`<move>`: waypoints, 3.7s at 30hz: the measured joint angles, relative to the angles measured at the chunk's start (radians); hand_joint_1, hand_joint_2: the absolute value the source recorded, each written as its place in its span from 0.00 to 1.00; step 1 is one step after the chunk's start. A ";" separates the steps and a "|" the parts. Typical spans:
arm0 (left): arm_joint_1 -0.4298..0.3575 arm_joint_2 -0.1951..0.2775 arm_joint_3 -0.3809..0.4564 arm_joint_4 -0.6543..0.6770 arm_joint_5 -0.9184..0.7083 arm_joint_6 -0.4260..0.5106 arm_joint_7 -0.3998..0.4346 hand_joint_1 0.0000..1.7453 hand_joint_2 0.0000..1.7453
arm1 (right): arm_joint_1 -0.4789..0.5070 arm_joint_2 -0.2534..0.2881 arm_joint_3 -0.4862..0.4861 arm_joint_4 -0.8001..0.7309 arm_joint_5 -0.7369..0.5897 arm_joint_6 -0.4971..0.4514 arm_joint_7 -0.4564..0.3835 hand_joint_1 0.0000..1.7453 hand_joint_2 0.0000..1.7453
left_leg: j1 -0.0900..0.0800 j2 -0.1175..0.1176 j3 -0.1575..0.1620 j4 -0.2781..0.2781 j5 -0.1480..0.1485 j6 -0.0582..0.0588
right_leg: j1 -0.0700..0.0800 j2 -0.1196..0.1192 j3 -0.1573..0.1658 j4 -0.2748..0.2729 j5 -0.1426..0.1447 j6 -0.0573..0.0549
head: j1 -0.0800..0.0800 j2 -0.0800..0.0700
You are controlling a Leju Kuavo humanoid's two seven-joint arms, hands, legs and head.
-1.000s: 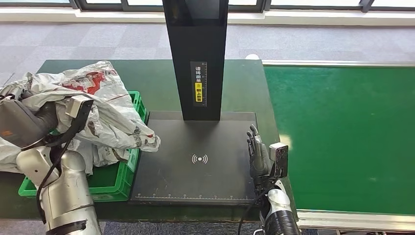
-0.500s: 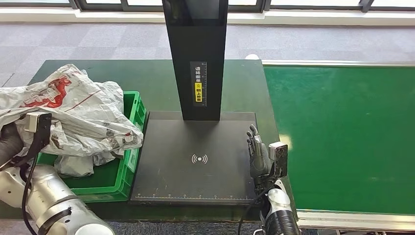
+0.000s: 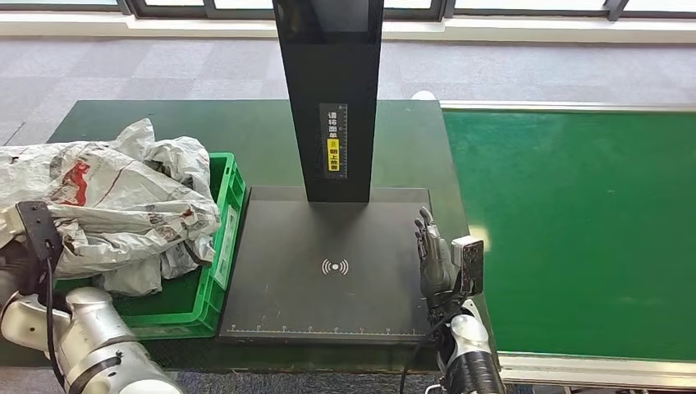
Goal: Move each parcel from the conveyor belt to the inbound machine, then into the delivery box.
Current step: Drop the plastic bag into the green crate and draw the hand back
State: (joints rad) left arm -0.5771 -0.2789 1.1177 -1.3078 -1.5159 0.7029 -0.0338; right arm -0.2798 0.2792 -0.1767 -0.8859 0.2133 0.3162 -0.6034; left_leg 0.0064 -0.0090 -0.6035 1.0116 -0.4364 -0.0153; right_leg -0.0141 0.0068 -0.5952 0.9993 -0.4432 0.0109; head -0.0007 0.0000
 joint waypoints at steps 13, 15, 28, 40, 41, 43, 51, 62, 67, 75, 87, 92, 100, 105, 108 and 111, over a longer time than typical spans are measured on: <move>0.051 0.065 -0.139 0.114 0.056 0.000 -0.013 0.00 0.00 | 0.002 0.000 -0.014 -0.009 0.004 0.007 0.010 0.00 0.00 | 0.000 -0.001 0.000 0.000 0.000 0.000 | 0.000 -0.001 0.001 0.000 0.000 0.000 | 0.000 0.000; 0.051 0.065 -0.136 0.114 0.071 0.000 -0.045 0.00 0.00 | 0.002 0.000 -0.015 -0.009 0.005 0.007 0.010 0.00 0.00 | 0.000 -0.001 0.000 0.000 0.000 0.000 | 0.000 -0.001 0.001 0.000 0.000 0.000 | 0.000 0.000; 0.052 0.065 -0.124 0.114 0.074 0.000 -0.058 0.00 0.00 | 0.002 0.000 -0.015 -0.009 0.005 0.007 0.010 0.00 0.00 | 0.000 -0.001 0.000 0.000 0.000 0.000 | 0.000 -0.001 0.001 0.000 0.000 0.000 | 0.000 0.000; -0.041 0.006 0.078 0.067 0.214 0.000 -0.578 0.00 0.00 | 0.002 0.000 -0.015 -0.009 0.008 -0.002 0.010 0.00 0.00 | 0.000 -0.002 -0.001 0.000 0.000 0.000 | 0.000 -0.001 0.001 0.000 0.000 0.000 | 0.000 0.000; -0.056 -0.003 0.111 0.061 0.227 0.000 -0.616 0.00 0.00 | 0.002 0.000 -0.015 -0.009 0.008 -0.003 0.010 0.00 0.00 | 0.000 -0.002 -0.001 0.000 0.000 0.000 | 0.000 -0.001 0.001 0.000 0.000 0.000 | 0.000 0.000; -0.074 -0.019 0.153 0.048 0.255 0.000 -0.653 0.00 0.25 | 0.002 0.000 -0.015 -0.009 0.008 -0.005 0.010 0.00 0.00 | 0.000 -0.001 0.000 0.000 0.000 0.000 | 0.000 -0.001 0.000 0.000 0.000 0.000 | 0.000 0.000; -0.086 -0.048 0.171 0.037 0.376 0.000 -0.668 0.00 1.00 | 0.002 0.000 -0.018 -0.009 -0.001 -0.005 0.010 0.00 0.00 | 0.000 -0.001 -0.001 0.000 0.000 0.000 | 0.000 -0.001 0.000 0.000 0.000 0.000 | 0.000 0.000; -0.083 -0.061 0.140 0.042 0.442 0.000 -0.668 0.00 1.00 | 0.003 0.000 -0.031 -0.009 -0.004 -0.002 0.010 0.00 0.00 | 0.000 -0.002 -0.001 0.000 0.000 0.000 | 0.000 -0.001 0.000 0.000 0.000 0.000 | 0.000 0.000; -0.067 -0.066 0.065 0.059 0.533 0.000 -0.668 0.00 1.00 | 0.004 0.000 -0.036 -0.009 -0.009 0.006 0.010 0.00 0.00 | 0.000 -0.001 0.000 0.000 0.000 0.000 | 0.000 -0.001 0.000 0.000 0.000 0.000 | 0.000 0.000; 0.066 -0.069 -0.277 0.062 0.655 -0.024 -0.455 0.00 1.00 | 0.010 -0.001 -0.062 -0.010 -0.020 0.015 0.002 0.00 0.00 | 0.000 -0.003 -0.001 0.000 0.000 0.000 | 0.000 -0.002 0.000 0.000 0.000 0.000 | 0.000 0.000; 0.163 -0.060 -0.552 0.027 0.806 -0.097 -0.439 0.00 1.00 | 0.016 -0.003 -0.090 -0.010 -0.018 0.022 -0.002 0.00 0.00 | 0.000 -0.003 -0.002 0.000 0.000 0.000 | 0.000 -0.002 -0.001 0.000 0.000 0.000 | 0.000 0.000; 0.219 -0.060 -0.645 -0.061 0.913 -0.104 -0.490 0.00 1.00 | 0.018 -0.003 -0.103 -0.011 -0.018 0.025 -0.007 0.00 0.00 | 0.000 -0.002 -0.002 0.000 0.000 0.000 | 0.000 -0.001 -0.001 0.000 0.000 0.000 | 0.000 0.000; 0.255 -0.053 -0.760 -0.203 1.011 -0.119 -0.543 0.00 1.00 | 0.021 -0.004 -0.116 -0.011 -0.023 0.025 -0.012 0.00 0.00 | 0.000 -0.002 -0.002 0.000 0.000 0.000 | 0.000 -0.002 -0.001 0.000 0.000 0.000 | 0.000 0.000; 0.269 -0.050 -0.795 -0.246 1.068 -0.105 -0.564 0.00 1.00 | 0.024 -0.006 -0.118 -0.011 -0.024 0.025 -0.015 0.00 0.00 | 0.000 -0.002 -0.002 0.000 0.000 0.000 | 0.000 -0.001 -0.001 0.000 0.000 0.000 | 0.000 0.000; 0.271 -0.050 -0.796 -0.261 1.095 -0.092 -0.576 0.00 1.00 | 0.024 -0.006 -0.118 -0.011 -0.024 0.025 -0.015 0.00 0.00 | 0.000 -0.002 -0.002 0.000 0.000 0.000 | 0.000 -0.001 -0.001 0.000 0.000 0.000 | 0.000 0.000; 0.271 -0.049 -0.798 -0.269 1.096 -0.090 -0.578 0.00 1.00 | 0.025 -0.006 -0.118 -0.011 -0.024 0.025 -0.015 0.00 0.00 | 0.000 -0.002 -0.002 0.000 0.000 0.000 | 0.000 -0.001 -0.001 0.000 0.000 0.000 | 0.000 0.000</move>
State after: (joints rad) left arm -0.3057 -0.3283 0.3193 -1.5768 -0.4204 0.6133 -0.6114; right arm -0.2553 0.2735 -0.2949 -0.8968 0.1892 0.3414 -0.6180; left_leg 0.0064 -0.0112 -0.6055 1.0118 -0.4363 -0.0156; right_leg -0.0142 0.0054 -0.5959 0.9990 -0.4433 0.0109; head -0.0004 0.0000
